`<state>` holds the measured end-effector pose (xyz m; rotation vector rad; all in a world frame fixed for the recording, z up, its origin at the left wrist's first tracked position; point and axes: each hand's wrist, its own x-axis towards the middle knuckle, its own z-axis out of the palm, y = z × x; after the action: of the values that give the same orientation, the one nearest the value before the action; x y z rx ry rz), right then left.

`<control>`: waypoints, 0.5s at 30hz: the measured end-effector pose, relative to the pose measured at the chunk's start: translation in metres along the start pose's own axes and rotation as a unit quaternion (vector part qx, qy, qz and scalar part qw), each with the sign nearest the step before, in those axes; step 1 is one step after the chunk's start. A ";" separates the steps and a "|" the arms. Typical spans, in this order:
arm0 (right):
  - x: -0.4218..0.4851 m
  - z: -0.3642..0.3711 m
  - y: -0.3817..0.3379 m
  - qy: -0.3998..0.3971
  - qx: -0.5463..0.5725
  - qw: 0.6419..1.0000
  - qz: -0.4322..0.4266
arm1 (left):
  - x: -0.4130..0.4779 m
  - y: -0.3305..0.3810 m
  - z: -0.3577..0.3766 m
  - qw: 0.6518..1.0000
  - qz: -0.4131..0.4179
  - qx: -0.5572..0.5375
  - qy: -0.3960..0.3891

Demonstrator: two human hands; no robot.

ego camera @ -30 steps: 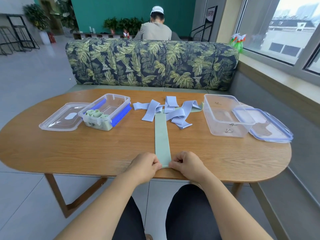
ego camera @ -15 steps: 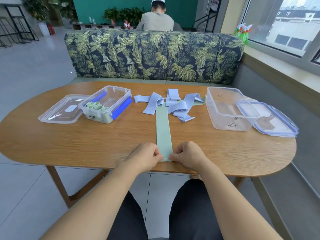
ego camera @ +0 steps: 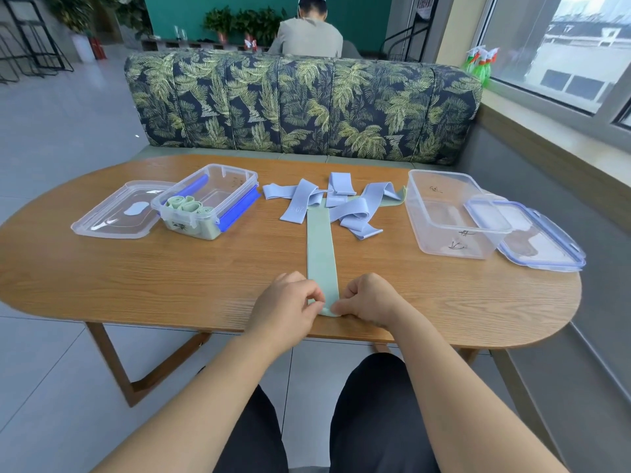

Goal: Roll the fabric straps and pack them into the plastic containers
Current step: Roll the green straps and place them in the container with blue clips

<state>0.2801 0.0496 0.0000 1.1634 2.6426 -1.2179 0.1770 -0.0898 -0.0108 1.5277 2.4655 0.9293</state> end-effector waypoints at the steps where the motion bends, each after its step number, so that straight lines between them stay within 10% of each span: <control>1: 0.000 0.000 0.000 -0.001 0.001 1.000 -0.001 | -0.002 0.003 0.002 0.998 0.047 0.042 0.025; 15: 0.000 -0.001 0.000 -0.007 0.008 1.000 -0.002 | -0.006 0.008 0.011 0.986 0.070 0.149 -0.005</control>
<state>0.2804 0.0503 0.0008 1.1496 2.6305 -1.2466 0.1908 -0.0874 -0.0172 1.8092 2.6118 0.5839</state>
